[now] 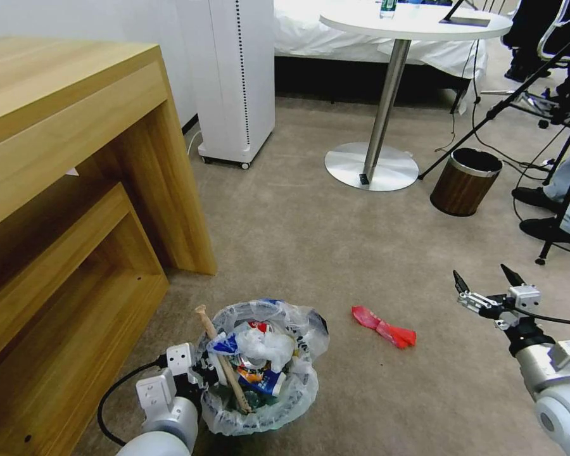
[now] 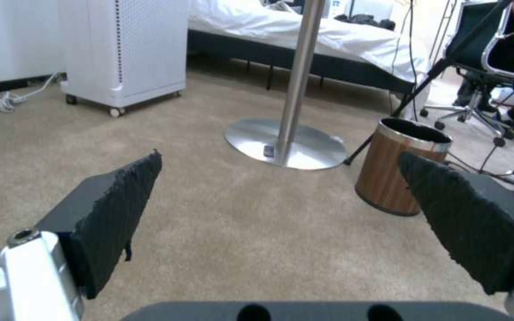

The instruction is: Pick up the trash bin and place the garbage on the floor into it.

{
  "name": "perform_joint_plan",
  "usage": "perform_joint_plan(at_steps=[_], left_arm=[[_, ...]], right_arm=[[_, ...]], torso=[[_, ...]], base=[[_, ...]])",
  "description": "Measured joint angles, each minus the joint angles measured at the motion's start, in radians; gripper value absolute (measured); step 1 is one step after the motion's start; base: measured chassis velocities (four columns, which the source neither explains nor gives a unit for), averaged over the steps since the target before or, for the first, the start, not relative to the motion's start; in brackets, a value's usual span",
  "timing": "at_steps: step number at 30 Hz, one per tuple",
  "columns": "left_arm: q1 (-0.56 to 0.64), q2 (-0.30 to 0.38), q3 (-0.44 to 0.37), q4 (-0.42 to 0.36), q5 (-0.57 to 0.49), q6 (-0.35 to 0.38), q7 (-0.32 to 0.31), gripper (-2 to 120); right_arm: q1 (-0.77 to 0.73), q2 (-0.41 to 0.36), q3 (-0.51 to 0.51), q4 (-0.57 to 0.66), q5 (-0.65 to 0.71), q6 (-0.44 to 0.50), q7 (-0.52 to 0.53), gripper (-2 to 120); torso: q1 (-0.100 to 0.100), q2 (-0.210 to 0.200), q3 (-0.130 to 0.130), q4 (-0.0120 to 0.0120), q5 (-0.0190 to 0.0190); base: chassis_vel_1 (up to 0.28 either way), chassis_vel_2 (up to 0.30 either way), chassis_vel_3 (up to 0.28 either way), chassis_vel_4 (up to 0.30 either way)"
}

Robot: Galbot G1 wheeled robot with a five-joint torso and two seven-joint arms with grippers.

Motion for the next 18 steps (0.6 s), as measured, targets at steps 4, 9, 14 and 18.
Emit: perform_joint_plan(at_steps=[4,9,14,18], left_arm=[[0.01,-0.011,0.004,0.004,0.02,0.0,0.006,0],[0.018,-0.024,0.009,0.007,0.05,0.001,0.012,0],[0.03,-0.039,0.016,0.012,0.077,0.003,0.018,0],[0.035,-0.047,0.017,0.012,0.087,0.003,0.022,0]], right_arm=[[0.004,0.0,-0.01,-0.003,-0.003,0.004,-0.001,100],[0.018,-0.001,-0.029,-0.013,-0.009,0.009,0.0,100],[0.019,-0.002,-0.052,-0.014,-0.024,0.01,0.011,100],[0.038,-0.006,-0.067,-0.021,-0.027,0.008,0.019,100]], torso=[[0.0,0.0,0.0,0.0,0.0],[0.0,0.0,0.0,0.0,-0.0001],[0.0,0.0,0.0,0.0001,0.0],[0.0,0.0,0.0,0.0,0.0001]], base=[[-0.122,0.111,0.116,-0.117],[-0.114,0.12,0.109,-0.101],[-0.108,0.124,0.116,-0.125],[-0.086,0.075,0.087,-0.08]])
